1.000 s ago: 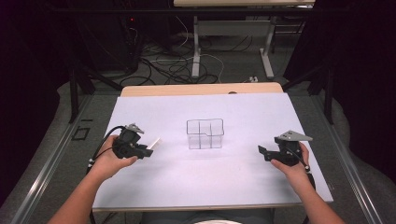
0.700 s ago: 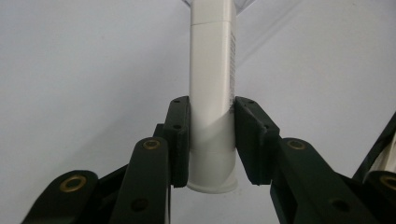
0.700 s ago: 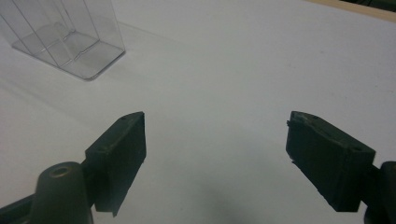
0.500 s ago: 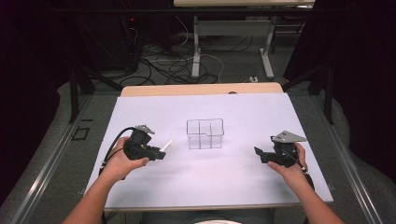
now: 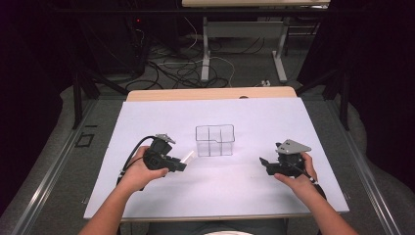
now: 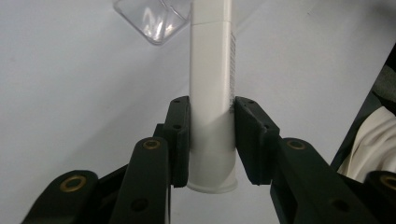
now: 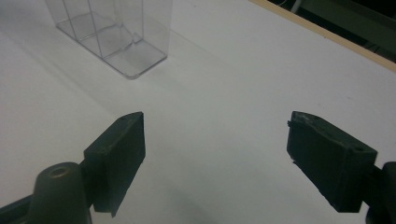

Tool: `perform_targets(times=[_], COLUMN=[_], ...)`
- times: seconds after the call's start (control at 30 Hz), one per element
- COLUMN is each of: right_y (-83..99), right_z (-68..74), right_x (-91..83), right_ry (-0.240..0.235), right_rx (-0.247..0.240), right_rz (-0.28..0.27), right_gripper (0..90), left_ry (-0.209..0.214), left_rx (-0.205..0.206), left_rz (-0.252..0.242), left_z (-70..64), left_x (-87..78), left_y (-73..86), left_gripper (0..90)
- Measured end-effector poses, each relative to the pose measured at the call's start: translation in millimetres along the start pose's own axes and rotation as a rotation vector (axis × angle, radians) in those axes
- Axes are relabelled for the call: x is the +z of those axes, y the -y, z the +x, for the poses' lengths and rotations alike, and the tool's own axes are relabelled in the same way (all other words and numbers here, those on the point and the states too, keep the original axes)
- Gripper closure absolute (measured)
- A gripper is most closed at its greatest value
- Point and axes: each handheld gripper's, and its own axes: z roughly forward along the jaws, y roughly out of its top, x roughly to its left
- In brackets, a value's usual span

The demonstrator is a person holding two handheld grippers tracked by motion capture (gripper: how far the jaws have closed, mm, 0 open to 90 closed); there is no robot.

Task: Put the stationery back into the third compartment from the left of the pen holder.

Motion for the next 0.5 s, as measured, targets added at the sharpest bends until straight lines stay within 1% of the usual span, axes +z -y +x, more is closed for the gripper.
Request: perform_targets(times=[0.03,0.07,0.1,0.13,0.17,0.2,0.27,0.3,0.33,0.37,0.47,0.5], right_y=[-1.0,-2.4,-3.0,-4.6,-5.6,-7.1,-9.4,-10.7,-11.8,-13.0,-16.6,-17.9], right_z=[2.3,4.9,8.7,11.1,14.8,16.5,22.8,25.6,27.9,30.4,37.7,40.8], right_x=[0.4,0.5,1.3,1.2,1.6,1.4,1.9,2.0,2.6,2.3,2.8,2.7], right_ry=[0.001,-0.002,-0.006,-0.006,-0.004,-0.017,-0.022,-0.023,-0.023,-0.026,-0.03,-0.033], right_rx=[-0.021,-0.042,-0.048,-0.077,-0.089,-0.133,-0.181,-0.205,-0.236,-0.264,-0.372,-0.412], right_rz=[-0.003,0.003,-0.007,0.005,0.004,0.01,0.003,0.011,0.005,0.016,0.015,0.016], right_gripper=[18.7,17.7,16.9,16.5,15.6,14.5,14.5,14.6,14.7,14.7,16.1,17.9], left_ry=[0.005,0.011,0.013,0.018,0.019,0.019,0.03,0.029,0.03,0.031,0.031,0.034], left_rx=[0.012,0.01,0.021,0.023,0.021,0.025,0.037,0.04,0.037,0.039,0.046,0.046], left_rz=[0.012,0.02,0.03,0.038,0.044,0.054,0.065,0.069,0.075,0.08,0.092,0.093], left_z=[-1.0,-2.9,-4.2,-5.6,-7.3,-8.7,-10.7,-11.5,-12.5,-13.2,-15.0,-15.9], left_x=[2.2,4.9,7.3,10.0,12.6,14.7,19.2,21.3,23.2,25.0,28.9,29.7], left_y=[-1.2,-2.1,-3.2,-4.2,-5.0,-6.0,-7.5,-8.4,-9.0,-9.8,-11.9,-12.7], left_gripper=[67.7,67.7,67.7,67.7,67.7,67.7,67.7,67.7,67.7,67.7,67.7,67.7])
